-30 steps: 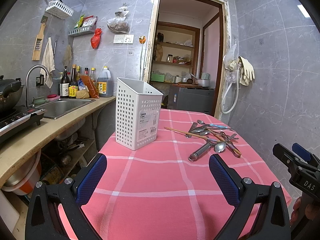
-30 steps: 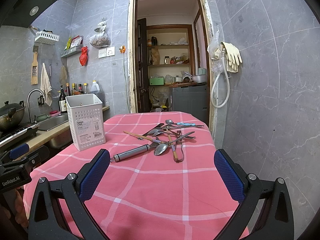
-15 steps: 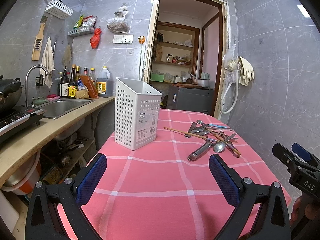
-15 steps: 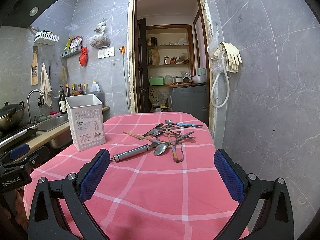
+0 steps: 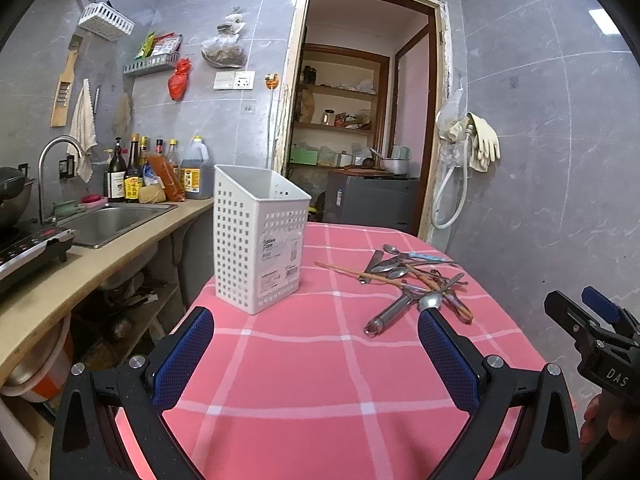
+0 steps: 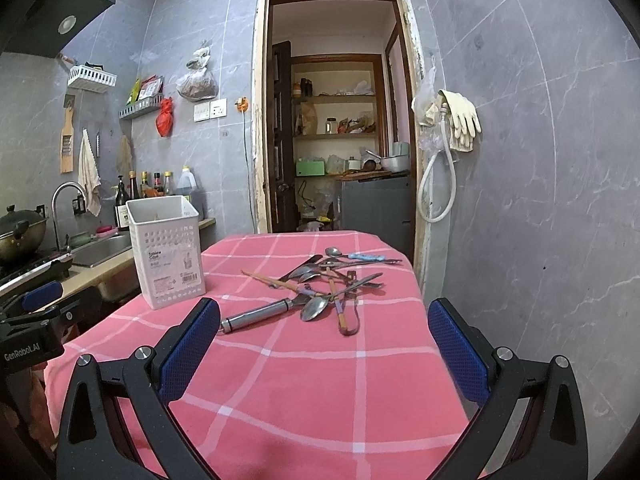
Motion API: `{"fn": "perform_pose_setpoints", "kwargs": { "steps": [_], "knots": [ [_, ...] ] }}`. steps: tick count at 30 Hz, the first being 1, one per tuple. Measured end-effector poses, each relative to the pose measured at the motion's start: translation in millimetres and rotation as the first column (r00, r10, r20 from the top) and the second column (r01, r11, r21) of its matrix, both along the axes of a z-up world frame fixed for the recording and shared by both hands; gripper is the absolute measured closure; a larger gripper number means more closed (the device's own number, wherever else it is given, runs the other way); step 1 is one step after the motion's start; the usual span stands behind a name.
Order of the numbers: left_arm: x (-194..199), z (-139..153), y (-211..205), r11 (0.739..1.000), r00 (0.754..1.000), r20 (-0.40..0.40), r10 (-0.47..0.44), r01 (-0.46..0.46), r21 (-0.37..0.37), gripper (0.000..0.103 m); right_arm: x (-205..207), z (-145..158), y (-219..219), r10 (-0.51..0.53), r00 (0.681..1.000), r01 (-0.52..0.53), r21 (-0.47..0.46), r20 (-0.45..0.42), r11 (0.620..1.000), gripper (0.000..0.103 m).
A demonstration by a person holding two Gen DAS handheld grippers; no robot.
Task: Organize utensils
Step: 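Reach the left gripper into the utensil pile and grasp the steel peeler handle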
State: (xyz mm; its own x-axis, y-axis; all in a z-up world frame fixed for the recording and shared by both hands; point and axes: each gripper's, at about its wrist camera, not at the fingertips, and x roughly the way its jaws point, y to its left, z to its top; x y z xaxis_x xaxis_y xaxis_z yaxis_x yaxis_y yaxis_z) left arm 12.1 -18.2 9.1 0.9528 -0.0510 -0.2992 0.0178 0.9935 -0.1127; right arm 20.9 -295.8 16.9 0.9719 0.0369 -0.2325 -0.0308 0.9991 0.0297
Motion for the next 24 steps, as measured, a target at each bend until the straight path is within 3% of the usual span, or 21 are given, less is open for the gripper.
{"fn": "perform_pose_setpoints", "kwargs": {
  "steps": [11, 24],
  "knots": [
    [36, 17, -13, 0.994, 0.994, -0.025, -0.109, 0.109, 0.000, 0.000, 30, 18, -17, 0.032, 0.999, -0.032, -0.007, -0.003, 0.999, 0.001],
    [116, 26, -35, 0.974, 0.962, -0.153, -0.225, 0.218, -0.063, 0.000, 112, 26, -41, 0.113, 0.990, -0.112, 0.020, -0.083, 0.994, 0.001]
  ]
}}
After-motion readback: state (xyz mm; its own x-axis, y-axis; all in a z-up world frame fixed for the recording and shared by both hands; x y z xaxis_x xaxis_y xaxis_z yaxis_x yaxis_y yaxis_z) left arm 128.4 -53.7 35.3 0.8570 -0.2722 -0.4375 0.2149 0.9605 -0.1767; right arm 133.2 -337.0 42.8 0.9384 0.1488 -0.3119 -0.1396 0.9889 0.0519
